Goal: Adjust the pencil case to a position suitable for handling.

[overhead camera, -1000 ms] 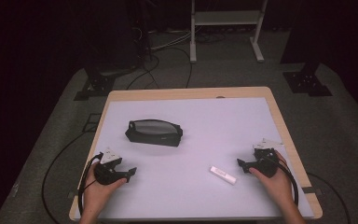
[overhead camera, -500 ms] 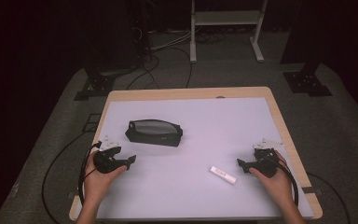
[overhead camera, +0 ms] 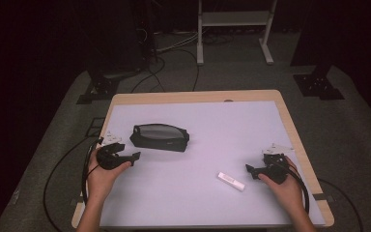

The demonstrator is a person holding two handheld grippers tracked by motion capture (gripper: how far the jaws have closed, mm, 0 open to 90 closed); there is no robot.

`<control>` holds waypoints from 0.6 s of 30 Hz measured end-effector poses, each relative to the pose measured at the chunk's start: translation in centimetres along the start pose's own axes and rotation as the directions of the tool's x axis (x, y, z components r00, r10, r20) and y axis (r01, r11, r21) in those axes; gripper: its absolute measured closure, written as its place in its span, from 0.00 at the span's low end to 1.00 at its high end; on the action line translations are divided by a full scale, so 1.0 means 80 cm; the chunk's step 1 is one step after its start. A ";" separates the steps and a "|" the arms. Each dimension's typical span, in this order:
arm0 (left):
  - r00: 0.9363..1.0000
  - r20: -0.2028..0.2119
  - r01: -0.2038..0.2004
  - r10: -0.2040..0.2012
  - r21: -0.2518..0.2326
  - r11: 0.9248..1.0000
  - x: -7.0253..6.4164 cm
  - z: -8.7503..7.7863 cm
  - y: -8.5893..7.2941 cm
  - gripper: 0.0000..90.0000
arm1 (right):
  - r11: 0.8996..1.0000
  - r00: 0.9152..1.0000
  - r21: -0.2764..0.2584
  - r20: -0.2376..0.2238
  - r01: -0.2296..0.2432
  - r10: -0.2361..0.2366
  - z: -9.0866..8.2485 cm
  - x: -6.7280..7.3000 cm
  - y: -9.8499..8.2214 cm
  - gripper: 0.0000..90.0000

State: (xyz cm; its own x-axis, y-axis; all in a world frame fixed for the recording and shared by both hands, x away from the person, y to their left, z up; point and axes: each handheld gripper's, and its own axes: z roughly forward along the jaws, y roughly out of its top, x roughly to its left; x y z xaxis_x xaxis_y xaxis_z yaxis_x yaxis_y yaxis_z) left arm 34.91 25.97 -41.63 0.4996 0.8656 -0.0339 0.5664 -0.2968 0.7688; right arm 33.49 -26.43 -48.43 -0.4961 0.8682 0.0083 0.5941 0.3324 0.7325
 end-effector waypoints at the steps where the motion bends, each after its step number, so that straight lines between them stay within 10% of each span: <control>1: 1.000 0.003 0.006 -0.006 -0.002 1.000 0.002 0.000 0.002 0.28 | 1.000 1.000 0.000 0.000 0.000 0.000 0.000 0.000 0.000 0.12; 18: 0.999 -0.013 0.037 -0.037 -0.007 0.999 0.028 0.006 0.036 0.29 | 1.000 1.000 0.000 -0.001 -0.001 0.001 0.000 0.000 0.000 0.12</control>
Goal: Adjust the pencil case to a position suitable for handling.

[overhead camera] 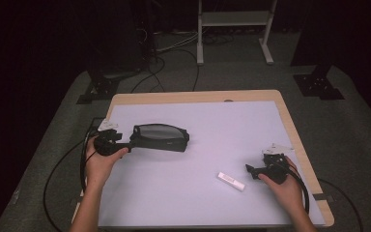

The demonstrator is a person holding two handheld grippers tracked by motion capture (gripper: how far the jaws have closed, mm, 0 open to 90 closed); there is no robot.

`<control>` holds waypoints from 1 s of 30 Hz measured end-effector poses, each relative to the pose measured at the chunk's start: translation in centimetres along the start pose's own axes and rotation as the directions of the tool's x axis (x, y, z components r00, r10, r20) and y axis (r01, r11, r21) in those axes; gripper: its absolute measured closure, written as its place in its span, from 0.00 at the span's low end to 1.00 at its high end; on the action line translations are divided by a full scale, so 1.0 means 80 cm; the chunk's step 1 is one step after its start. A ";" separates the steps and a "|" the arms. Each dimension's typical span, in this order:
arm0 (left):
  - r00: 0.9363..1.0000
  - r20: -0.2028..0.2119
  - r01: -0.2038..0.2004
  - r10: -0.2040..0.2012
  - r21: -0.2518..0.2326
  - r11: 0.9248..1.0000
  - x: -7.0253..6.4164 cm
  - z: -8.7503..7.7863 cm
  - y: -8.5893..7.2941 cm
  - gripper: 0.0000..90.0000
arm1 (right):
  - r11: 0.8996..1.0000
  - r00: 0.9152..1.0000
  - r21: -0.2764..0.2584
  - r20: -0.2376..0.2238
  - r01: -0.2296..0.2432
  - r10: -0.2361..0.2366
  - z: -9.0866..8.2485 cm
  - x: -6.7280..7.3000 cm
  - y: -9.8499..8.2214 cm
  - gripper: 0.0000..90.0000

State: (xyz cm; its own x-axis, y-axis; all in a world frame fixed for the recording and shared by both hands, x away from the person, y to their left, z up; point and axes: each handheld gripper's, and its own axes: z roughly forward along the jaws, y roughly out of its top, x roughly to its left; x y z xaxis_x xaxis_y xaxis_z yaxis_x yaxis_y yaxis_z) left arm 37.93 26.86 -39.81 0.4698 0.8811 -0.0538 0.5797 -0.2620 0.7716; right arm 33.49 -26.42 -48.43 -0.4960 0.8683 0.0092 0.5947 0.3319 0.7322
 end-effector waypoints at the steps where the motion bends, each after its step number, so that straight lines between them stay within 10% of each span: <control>1: 1.000 -0.003 0.003 -0.003 -0.001 1.000 0.001 0.001 0.003 0.29 | 1.000 1.000 0.000 0.000 0.000 0.000 0.000 0.000 0.000 0.12; 30: 0.999 -0.046 0.015 -0.014 0.024 1.000 0.024 0.052 0.039 0.33 | 1.000 1.000 0.000 0.000 0.000 0.000 0.000 0.000 0.000 0.12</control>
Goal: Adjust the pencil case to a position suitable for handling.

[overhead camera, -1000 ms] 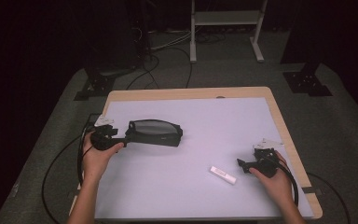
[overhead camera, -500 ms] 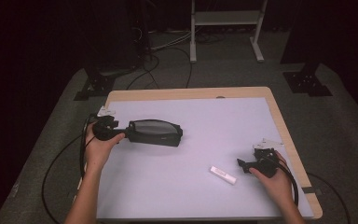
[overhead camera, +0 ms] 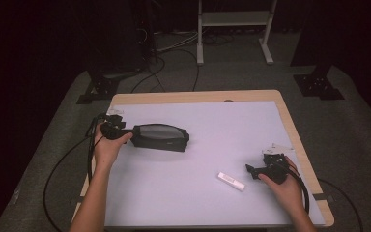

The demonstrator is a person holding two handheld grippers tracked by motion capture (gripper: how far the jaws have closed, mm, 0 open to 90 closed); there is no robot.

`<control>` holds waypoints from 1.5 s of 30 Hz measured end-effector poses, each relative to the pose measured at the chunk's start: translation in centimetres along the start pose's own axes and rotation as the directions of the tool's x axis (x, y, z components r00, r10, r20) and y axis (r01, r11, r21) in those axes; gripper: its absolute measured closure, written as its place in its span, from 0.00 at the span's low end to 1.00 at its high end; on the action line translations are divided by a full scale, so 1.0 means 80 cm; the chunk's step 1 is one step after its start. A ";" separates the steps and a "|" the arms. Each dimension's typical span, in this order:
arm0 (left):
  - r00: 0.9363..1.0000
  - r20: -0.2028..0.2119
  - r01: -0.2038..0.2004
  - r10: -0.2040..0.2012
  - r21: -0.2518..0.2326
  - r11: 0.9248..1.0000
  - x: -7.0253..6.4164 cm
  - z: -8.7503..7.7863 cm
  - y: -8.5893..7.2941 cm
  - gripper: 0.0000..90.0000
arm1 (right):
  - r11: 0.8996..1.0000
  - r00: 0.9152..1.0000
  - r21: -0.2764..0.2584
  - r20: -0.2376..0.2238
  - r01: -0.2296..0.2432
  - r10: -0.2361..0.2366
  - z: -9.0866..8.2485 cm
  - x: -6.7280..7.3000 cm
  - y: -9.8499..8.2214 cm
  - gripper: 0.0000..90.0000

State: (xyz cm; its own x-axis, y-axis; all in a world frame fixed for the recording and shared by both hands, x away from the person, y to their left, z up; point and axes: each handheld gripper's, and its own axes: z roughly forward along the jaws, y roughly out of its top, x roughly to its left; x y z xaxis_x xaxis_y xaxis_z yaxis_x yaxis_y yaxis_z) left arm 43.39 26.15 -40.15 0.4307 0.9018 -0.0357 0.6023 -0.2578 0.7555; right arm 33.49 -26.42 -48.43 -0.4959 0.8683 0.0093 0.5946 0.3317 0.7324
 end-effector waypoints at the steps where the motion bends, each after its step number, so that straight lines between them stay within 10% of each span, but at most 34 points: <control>1: 1.000 0.000 0.000 0.000 0.000 1.000 0.000 0.000 0.000 0.33 | 1.000 1.000 0.000 0.000 0.000 0.000 0.000 0.000 0.000 0.12; 23: 1.000 -0.003 0.006 -0.006 0.053 0.999 0.004 0.038 -0.004 0.43 | 1.000 1.000 0.000 -0.001 0.000 0.000 0.000 0.000 0.000 0.12; 45: 1.000 0.023 0.018 -0.019 0.055 0.998 0.008 0.046 -0.005 0.83 | 1.000 1.000 0.000 -0.001 0.000 0.000 0.000 0.000 0.000 0.12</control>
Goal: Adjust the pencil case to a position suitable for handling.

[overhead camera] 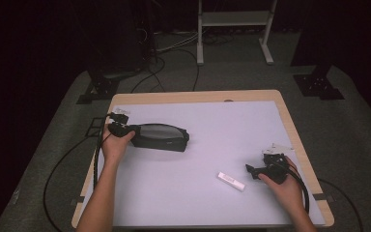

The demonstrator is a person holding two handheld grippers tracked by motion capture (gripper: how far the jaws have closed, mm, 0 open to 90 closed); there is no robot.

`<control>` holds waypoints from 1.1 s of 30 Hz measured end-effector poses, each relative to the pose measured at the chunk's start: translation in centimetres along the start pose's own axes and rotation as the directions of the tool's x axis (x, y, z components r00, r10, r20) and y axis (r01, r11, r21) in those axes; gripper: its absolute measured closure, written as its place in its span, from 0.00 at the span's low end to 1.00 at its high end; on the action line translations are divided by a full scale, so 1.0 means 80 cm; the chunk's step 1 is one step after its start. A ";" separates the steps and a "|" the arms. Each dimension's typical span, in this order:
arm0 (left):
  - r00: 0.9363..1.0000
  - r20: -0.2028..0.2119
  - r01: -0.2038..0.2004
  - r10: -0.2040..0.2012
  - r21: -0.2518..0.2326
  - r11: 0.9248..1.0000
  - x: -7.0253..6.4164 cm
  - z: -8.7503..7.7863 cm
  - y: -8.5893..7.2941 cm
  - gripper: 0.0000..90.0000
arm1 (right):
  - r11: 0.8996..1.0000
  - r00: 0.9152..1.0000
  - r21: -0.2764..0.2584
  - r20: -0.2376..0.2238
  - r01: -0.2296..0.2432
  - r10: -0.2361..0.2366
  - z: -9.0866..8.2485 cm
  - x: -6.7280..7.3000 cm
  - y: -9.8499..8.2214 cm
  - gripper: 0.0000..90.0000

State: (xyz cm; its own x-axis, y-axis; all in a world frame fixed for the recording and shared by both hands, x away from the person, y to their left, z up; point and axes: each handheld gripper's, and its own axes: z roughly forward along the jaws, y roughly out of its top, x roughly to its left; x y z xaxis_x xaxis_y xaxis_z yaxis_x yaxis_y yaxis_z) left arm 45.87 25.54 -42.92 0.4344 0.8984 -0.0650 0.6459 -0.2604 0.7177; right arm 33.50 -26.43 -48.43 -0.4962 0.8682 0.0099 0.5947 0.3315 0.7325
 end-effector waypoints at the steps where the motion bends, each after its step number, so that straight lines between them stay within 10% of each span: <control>1: 1.000 -0.001 0.000 0.000 0.002 1.000 0.000 0.000 0.000 0.84 | 1.000 1.000 0.000 0.000 0.000 0.000 0.000 0.000 0.000 0.12; 33: 0.988 0.143 -0.063 0.064 -0.015 0.998 -0.024 -0.012 0.005 0.89 | 1.000 1.000 0.001 0.000 0.000 0.000 0.000 0.000 0.000 0.12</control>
State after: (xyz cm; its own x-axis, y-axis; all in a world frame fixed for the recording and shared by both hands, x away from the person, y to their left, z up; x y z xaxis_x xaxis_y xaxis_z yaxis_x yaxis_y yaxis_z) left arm 44.69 24.03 -41.86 0.5603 0.8200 -0.1168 0.6078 -0.3112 0.7306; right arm 33.50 -26.43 -48.43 -0.4959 0.8683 0.0096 0.5952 0.3318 0.7319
